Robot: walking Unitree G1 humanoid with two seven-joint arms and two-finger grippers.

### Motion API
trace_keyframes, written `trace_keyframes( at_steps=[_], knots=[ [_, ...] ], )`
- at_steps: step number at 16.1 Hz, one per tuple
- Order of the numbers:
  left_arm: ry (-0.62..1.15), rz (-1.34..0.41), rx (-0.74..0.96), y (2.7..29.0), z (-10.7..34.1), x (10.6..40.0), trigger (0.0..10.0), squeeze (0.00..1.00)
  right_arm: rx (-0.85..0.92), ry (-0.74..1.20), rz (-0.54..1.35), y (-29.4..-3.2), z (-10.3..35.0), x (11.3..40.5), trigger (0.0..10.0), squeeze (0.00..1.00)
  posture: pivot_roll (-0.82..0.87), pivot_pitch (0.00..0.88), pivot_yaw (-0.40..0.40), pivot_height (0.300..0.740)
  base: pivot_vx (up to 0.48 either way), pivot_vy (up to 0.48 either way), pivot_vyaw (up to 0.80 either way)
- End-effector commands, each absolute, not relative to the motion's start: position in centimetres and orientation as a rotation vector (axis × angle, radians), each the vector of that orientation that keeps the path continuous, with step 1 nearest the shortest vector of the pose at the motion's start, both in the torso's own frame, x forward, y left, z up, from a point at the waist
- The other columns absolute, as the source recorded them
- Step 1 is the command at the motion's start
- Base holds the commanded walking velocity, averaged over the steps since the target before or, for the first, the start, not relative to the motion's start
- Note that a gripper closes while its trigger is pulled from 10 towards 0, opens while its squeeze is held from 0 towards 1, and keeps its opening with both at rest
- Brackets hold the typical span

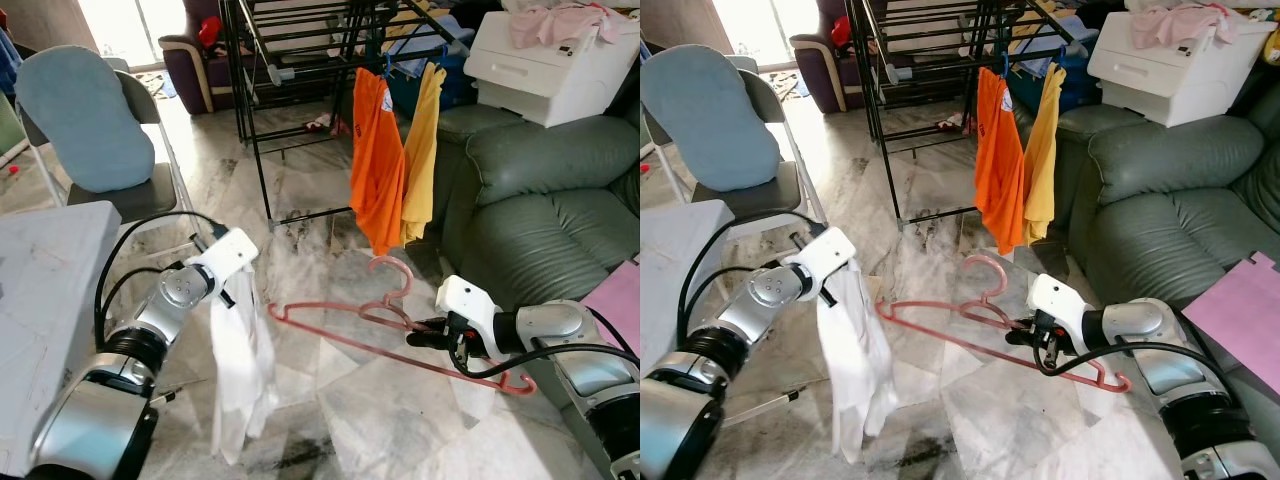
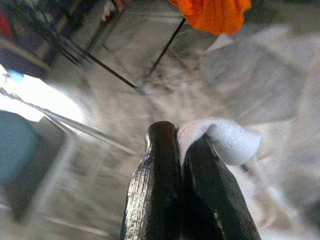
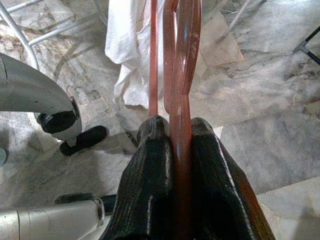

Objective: Hang hanger

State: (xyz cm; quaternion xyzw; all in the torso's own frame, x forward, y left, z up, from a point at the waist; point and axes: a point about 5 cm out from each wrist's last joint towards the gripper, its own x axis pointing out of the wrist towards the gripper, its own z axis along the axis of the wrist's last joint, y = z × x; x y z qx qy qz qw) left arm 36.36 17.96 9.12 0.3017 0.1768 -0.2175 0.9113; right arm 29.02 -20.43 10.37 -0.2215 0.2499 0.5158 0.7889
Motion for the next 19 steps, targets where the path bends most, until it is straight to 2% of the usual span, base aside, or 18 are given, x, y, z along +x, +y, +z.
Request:
trace_keyframes(
  at_steps=[1, 4, 10, 13, 16, 19],
  knots=[
    [0.349, -0.437, 0.557, 17.9, 10.2, 37.0, 10.0, 0.00, -0.494, 0.523, 1.141, -20.1, 10.7, 28.9, 10.0, 0.00, -0.10, 0.000, 0.058, 0.740, 0.000, 0.000, 0.00],
    [0.364, -0.472, 0.434, 17.0, 10.4, 37.1, 10.0, 0.00, -0.565, 0.504, 1.022, -20.0, 10.1, 30.2, 10.0, 0.00, -0.10, 0.000, 0.057, 0.740, 0.000, 0.000, 0.00],
    [0.355, -0.538, 0.330, 15.7, 11.4, 37.3, 10.0, 0.00, -0.558, 0.447, 0.946, -19.1, 10.0, 31.3, 10.0, 0.00, -0.09, 0.000, 0.054, 0.740, 0.000, 0.000, 0.00],
    [0.386, -0.382, 0.262, 16.1, 11.1, 37.8, 10.0, 0.00, -0.585, 0.461, 0.993, -19.7, 10.1, 30.8, 10.0, 0.00, -0.10, 0.000, 0.062, 0.740, 0.000, 0.000, 0.00],
    [0.404, -0.223, 0.121, 16.7, 11.3, 38.2, 10.0, 0.00, -0.603, 0.477, 1.025, -20.2, 10.4, 30.5, 10.0, 0.00, -0.11, 0.000, 0.067, 0.740, 0.000, 0.000, 0.00],
    [0.415, -0.230, 0.075, 16.3, 11.4, 38.3, 10.0, 0.00, -0.606, 0.463, 1.023, -19.9, 10.3, 30.6, 10.0, 0.00, -0.11, 0.000, 0.068, 0.740, 0.000, 0.000, 0.00]
  ],
)
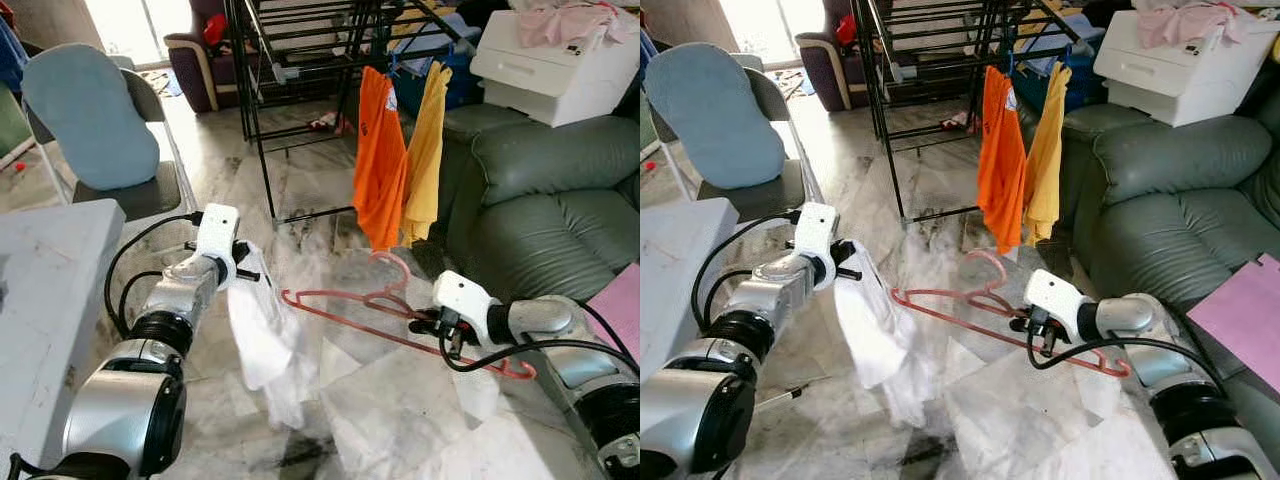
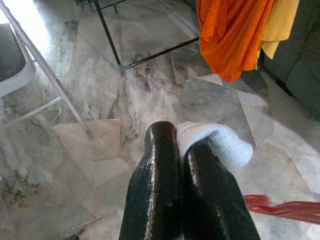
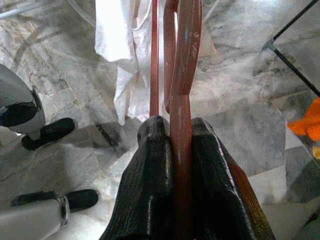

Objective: Hang hanger

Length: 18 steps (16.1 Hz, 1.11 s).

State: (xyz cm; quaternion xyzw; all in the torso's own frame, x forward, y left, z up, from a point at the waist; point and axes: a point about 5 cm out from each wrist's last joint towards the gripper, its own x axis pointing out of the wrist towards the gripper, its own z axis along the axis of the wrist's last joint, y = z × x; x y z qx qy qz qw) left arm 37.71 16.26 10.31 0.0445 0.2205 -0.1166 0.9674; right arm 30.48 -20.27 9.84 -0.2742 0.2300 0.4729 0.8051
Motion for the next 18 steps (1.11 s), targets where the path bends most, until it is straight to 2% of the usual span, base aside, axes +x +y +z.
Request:
trace_keyframes(
  at_steps=[1, 7, 13, 18],
  knots=[
    [0.424, -0.284, 0.070, 15.5, 11.4, 38.2, 10.0, 0.00, -0.597, 0.441, 1.017, -19.4, 10.2, 30.9, 10.0, 0.00, -0.10, 0.000, 0.068, 0.740, 0.000, 0.000, 0.00],
    [0.439, -0.419, 0.048, 13.8, 11.8, 37.9, 10.0, 0.00, -0.626, 0.383, 0.937, -19.0, 10.2, 31.9, 10.0, 0.00, -0.10, 0.000, 0.066, 0.740, 0.000, 0.000, 0.00],
    [0.443, -0.384, 0.162, 15.4, 11.5, 37.8, 10.0, 0.00, -0.660, 0.371, 0.919, -19.6, 10.6, 32.3, 10.0, 0.00, -0.10, 0.000, 0.064, 0.740, 0.000, 0.000, 0.00],
    [0.456, -0.448, 0.252, 14.8, 10.8, 37.3, 10.0, 0.00, -0.674, 0.357, 0.915, -19.5, 10.7, 32.5, 10.0, 0.00, -0.10, 0.000, 0.065, 0.740, 0.000, 0.000, 0.00]
  ],
)
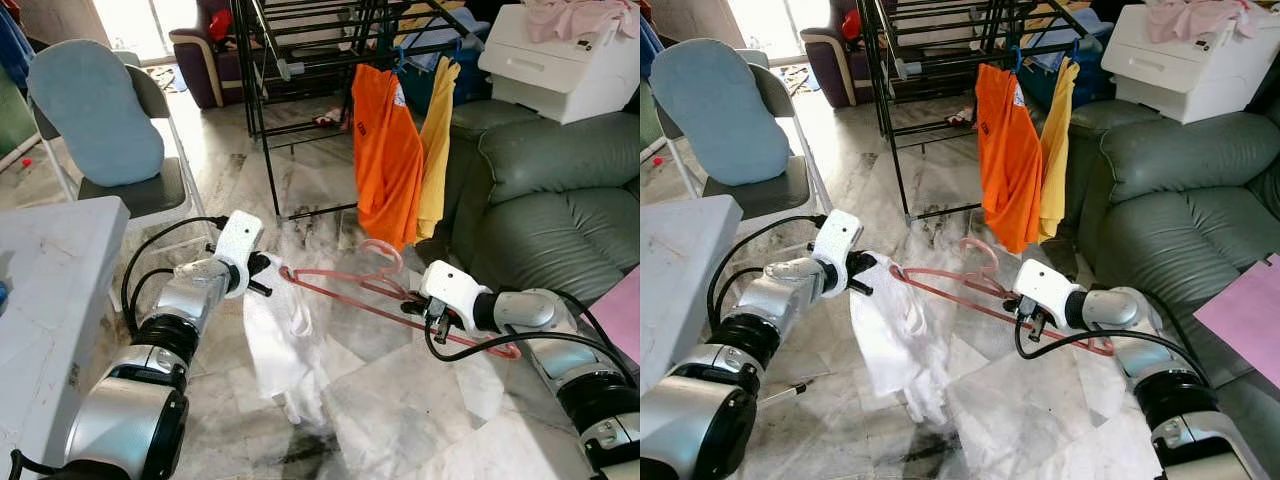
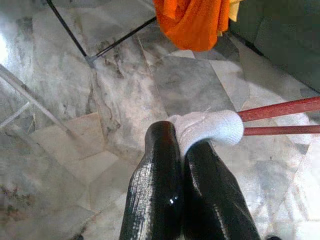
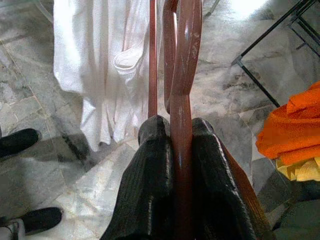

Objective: Hang hanger

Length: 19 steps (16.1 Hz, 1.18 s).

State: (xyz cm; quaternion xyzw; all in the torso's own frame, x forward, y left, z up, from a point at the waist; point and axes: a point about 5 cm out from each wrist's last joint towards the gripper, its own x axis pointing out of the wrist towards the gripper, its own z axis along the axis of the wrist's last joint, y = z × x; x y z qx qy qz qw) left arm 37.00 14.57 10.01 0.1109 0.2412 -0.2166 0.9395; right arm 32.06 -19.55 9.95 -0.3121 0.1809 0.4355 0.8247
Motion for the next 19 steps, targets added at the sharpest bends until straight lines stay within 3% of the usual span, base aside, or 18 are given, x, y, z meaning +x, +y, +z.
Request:
trace_keyframes(
  at_steps=[1, 10, 15, 19],
  knots=[
    [0.455, -0.442, 0.278, 14.9, 10.6, 37.2, 10.0, 0.00, -0.682, 0.348, 0.918, -19.4, 10.7, 32.6, 10.0, 0.00, -0.10, 0.000, 0.066, 0.740, 0.000, 0.000, 0.00],
    [0.456, -0.452, 0.412, 15.5, 9.4, 36.7, 10.0, 0.00, -0.704, 0.320, 0.938, -19.0, 11.1, 32.8, 10.0, 0.00, -0.10, 0.000, 0.064, 0.740, 0.000, 0.000, 0.00],
    [0.131, -0.608, 0.273, 11.6, 14.3, 37.3, 10.0, 0.00, -0.592, 0.379, 0.946, -18.0, 8.8, 32.0, 10.0, 0.00, -0.10, 0.000, 0.059, 0.740, 0.000, 0.000, 0.00],
    [-0.013, -0.765, 0.210, 9.7, 16.7, 36.2, 10.0, 0.00, -0.505, 0.404, 0.861, -17.8, 7.7, 32.3, 10.0, 0.00, -0.09, 0.000, 0.058, 0.740, 0.000, 0.000, 0.00]
  ],
)
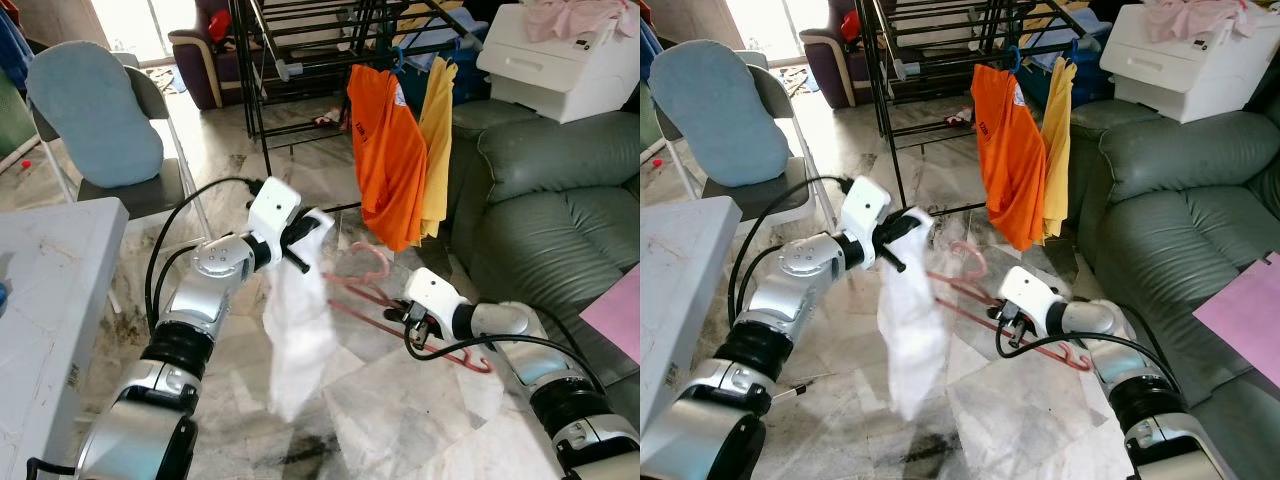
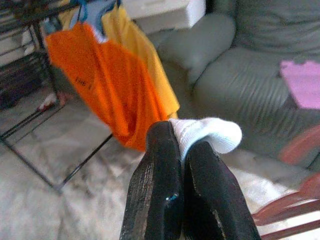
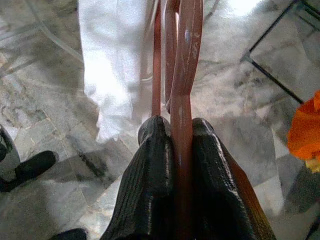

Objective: Hang hanger

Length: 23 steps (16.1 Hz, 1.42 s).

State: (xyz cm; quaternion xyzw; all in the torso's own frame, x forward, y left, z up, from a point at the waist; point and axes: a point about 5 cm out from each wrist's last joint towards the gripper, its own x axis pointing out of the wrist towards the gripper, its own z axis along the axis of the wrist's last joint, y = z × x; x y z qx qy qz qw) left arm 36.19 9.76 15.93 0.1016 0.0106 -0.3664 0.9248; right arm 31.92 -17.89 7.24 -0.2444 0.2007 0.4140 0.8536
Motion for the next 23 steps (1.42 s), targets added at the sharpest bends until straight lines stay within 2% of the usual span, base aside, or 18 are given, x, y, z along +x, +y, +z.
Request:
trace_keyframes(
  at_steps=[1, 3, 6, 9, 11, 12, 15, 17, 19, 22, 23],
  knots=[
    [-0.034, -0.788, 0.173, 9.5, 17.3, 35.9, 10.0, 0.00, -0.474, 0.416, 0.822, -17.9, 7.5, 32.5, 10.0, 0.00, -0.09, 0.000, 0.058, 0.740, 0.000, 0.000, 0.00],
    [-0.072, -0.827, 0.134, 9.7, 18.3, 35.4, 10.0, 0.00, -0.436, 0.420, 0.706, -18.4, 7.5, 33.2, 10.0, 0.00, -0.09, 0.000, 0.058, 0.740, 0.000, 0.000, 0.00],
    [-0.089, -0.874, 0.111, 10.0, 18.9, 34.5, 10.0, 0.00, -0.284, 0.413, 0.421, -20.7, 8.7, 35.0, 10.0, 0.00, -0.08, 0.000, 0.057, 0.740, 0.000, 0.000, 0.00],
    [-0.031, -0.840, 0.124, 10.8, 17.1, 34.1, 10.0, 0.00, -0.096, 0.349, 0.249, -21.8, 10.9, 36.5, 10.0, 0.00, -0.09, 0.000, 0.058, 0.740, 0.000, 0.000, 0.00],
    [0.029, -0.853, 0.099, 10.3, 15.2, 32.8, 10.0, 0.00, 0.096, 0.301, 0.132, -21.3, 12.7, 37.9, 10.0, 0.00, -0.09, 0.000, 0.055, 0.740, 0.000, 0.000, 0.00],
    [0.039, -0.862, 0.091, 10.1, 14.8, 32.4, 10.0, 0.00, 0.137, 0.293, 0.114, -21.1, 13.0, 38.2, 10.0, 0.00, -0.09, 0.000, 0.055, 0.740, 0.000, 0.000, 0.00],
    [0.095, -0.934, 0.063, 8.2, 12.9, 30.3, 10.0, 0.00, 0.462, 0.215, 0.024, -19.4, 15.4, 39.7, 10.0, 0.00, -0.08, 0.000, 0.043, 0.740, 0.000, 0.000, 0.00],
    [0.118, -0.963, 0.077, 7.8, 12.2, 29.5, 10.0, 0.00, 0.548, 0.182, 0.013, -18.8, 16.4, 40.2, 10.0, 0.00, -0.08, 0.000, 0.040, 0.740, 0.000, 0.000, 0.00],
    [0.147, -0.983, 0.057, 7.7, 11.8, 28.6, 10.0, 0.00, 0.666, 0.063, -0.034, -19.0, 19.0, 40.9, 10.0, 0.00, -0.08, 0.000, 0.036, 0.740, 0.000, 0.000, 0.00],
    [0.173, -1.004, 0.063, 7.3, 11.1, 28.0, 10.0, 0.00, 0.753, 0.007, -0.087, -19.6, 20.6, 41.3, 10.0, 0.00, -0.09, 0.000, 0.036, 0.740, 0.000, 0.000, 0.00],
    [0.182, -1.014, 0.069, 7.1, 10.9, 27.8, 10.0, 0.00, 0.597, -0.008, -0.032, -18.8, 21.1, 41.4, 10.0, 0.00, -0.09, 0.000, 0.034, 0.740, 0.000, 0.000, 0.00]
  ],
)
